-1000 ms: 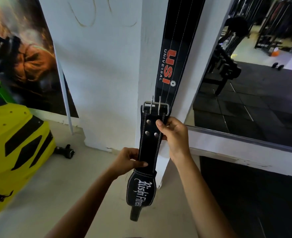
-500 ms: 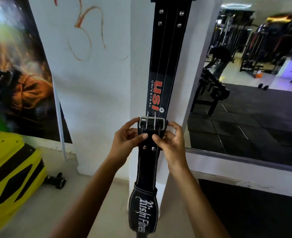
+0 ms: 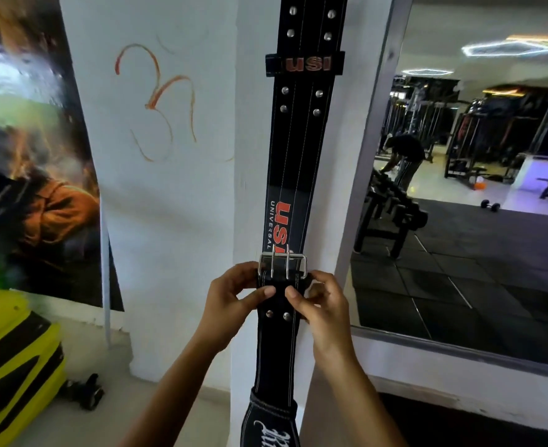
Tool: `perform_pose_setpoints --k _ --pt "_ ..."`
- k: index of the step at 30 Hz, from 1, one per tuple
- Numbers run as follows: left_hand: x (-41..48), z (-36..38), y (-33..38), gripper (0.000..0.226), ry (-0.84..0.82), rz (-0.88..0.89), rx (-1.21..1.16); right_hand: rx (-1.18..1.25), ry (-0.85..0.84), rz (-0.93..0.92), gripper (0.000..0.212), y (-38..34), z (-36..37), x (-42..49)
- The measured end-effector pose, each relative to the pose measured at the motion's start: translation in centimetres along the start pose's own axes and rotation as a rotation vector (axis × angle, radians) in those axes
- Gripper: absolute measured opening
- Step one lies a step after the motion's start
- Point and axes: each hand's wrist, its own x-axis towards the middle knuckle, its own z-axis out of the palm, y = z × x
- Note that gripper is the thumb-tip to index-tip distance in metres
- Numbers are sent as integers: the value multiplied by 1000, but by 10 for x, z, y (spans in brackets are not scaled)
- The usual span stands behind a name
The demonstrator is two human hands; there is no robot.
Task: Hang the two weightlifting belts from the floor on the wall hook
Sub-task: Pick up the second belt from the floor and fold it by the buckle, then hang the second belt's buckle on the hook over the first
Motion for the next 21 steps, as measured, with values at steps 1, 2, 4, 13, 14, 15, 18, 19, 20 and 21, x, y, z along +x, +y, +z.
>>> perform_pose_setpoints --k 1,2,4,13,14,15,18,19,20,21 --pt "4 3 3 39 10 20 9 -9 5 2 38 -3 -1 5" --pt "8 7 7 39 16 40 22 -15 5 1 39 -6 -2 11" --pt "15 12 12 39 32 63 32 8 -44 -26 40 -12 -4 22" --pt "55 19 35 57 82 219 187 -95 -85 -276 50 -34 12 56" --pt "66 19 43 59 79 261 207 -113 -79 -315 53 -42 16 64" --pt "77 18 52 61 80 301 215 -133 -77 -357 58 -52 20 75" --pt "116 15 85 66 105 431 232 -195 -82 -485 64 -93 35 111" --pt "131 13 96 66 115 479 240 -221 -77 -525 63 -110 41 124" --pt "146 12 107 65 122 522 240 -242 -69 -564 63 -128 47 136" --pt "162 10 119 64 127 560 233 -258 -61 -596 63 -145 52 148"
